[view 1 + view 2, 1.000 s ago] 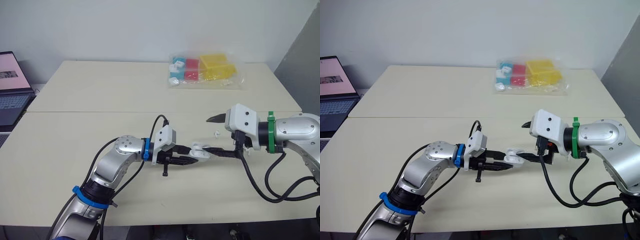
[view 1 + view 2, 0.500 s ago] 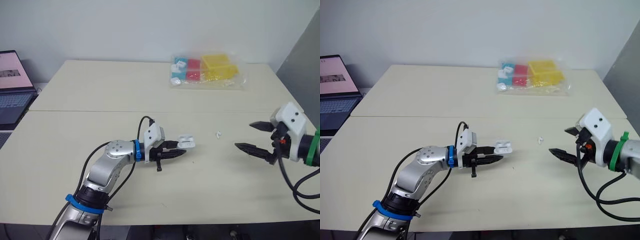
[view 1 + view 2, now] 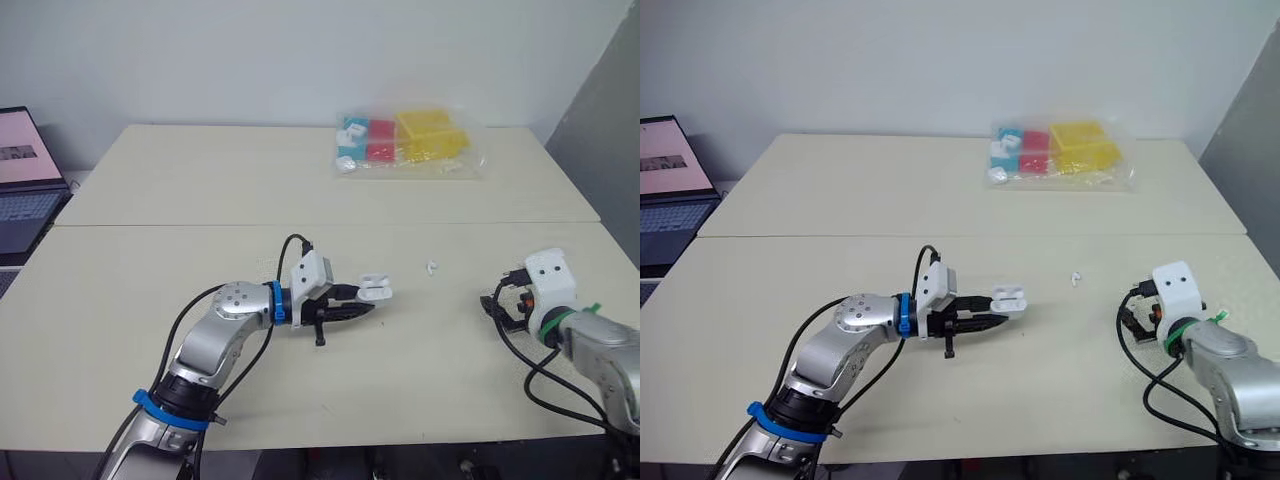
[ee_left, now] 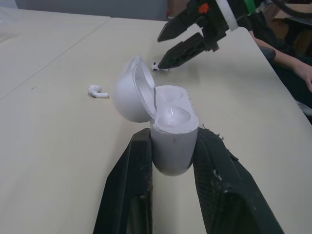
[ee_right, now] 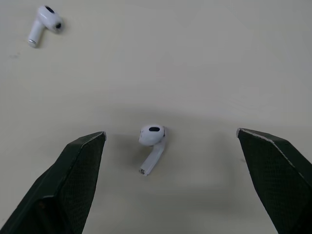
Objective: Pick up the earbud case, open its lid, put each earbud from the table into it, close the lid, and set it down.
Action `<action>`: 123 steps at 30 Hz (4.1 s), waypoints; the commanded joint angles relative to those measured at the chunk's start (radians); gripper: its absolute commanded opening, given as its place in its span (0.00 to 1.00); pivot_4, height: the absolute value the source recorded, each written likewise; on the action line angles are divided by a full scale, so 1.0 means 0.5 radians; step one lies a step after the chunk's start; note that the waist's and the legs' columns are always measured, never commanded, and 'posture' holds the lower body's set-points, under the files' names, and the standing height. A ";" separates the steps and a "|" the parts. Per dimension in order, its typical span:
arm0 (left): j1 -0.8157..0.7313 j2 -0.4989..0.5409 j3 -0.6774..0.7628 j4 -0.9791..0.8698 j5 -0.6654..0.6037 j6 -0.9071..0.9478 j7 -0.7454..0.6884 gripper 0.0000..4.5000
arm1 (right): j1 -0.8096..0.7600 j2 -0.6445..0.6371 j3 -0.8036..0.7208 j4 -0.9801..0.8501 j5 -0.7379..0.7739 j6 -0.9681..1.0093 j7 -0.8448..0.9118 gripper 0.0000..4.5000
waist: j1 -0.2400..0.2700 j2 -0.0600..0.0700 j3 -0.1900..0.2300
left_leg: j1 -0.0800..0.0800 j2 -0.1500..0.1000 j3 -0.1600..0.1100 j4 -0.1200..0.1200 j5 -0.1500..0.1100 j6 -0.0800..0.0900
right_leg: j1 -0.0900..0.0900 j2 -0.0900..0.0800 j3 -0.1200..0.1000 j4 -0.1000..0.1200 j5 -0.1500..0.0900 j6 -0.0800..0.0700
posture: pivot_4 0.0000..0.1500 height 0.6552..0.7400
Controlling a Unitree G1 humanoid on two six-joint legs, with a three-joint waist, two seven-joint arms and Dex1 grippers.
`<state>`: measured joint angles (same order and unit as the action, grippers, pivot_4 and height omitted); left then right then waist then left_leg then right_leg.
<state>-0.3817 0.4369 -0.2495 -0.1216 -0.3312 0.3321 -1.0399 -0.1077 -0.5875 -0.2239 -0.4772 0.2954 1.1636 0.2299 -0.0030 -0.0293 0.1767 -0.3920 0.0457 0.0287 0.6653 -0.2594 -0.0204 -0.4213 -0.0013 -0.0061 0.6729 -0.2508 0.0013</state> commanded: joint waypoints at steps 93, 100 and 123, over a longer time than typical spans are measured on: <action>0.270 0.184 0.052 -0.372 -0.024 0.048 0.111 0.17 | -0.196 -1.301 0.592 0.326 -0.431 -1.242 2.049 0.79 | 0.002 0.005 0.002 | 0.000 0.002 0.000 -0.003 0.000 0.000 | 0.003 -0.001 -0.002 -0.012 0.001 0.001 | 1.00 0.95; 0.266 0.165 0.029 -0.343 0.009 0.019 0.115 0.17 | -0.215 -1.353 0.797 0.150 -0.543 -0.927 2.011 0.79 | 0.004 0.005 0.002 | -0.001 0.001 0.000 -0.003 0.000 0.000 | 0.003 -0.001 -0.003 -0.013 0.001 0.001 | 1.00 0.95; 0.320 0.161 0.012 -0.391 0.032 0.025 0.147 0.17 | -0.435 -1.228 1.047 0.493 -0.720 -1.040 2.044 0.75 | 0.001 0.004 0.002 | 0.000 0.002 0.000 -0.002 0.000 0.000 | 0.003 -0.001 -0.003 -0.012 0.001 0.001 | 1.00 0.95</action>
<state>-0.2205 0.5166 -0.2484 -0.2698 -0.3101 0.3611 -0.9702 -0.3090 -1.2067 0.2954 -0.2362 -0.0556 0.6519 1.2478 -0.0025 -0.0272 0.1777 -0.3918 0.0465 0.0286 0.6643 -0.2595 -0.0203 -0.4198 -0.0016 -0.0075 0.6669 -0.2505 0.0016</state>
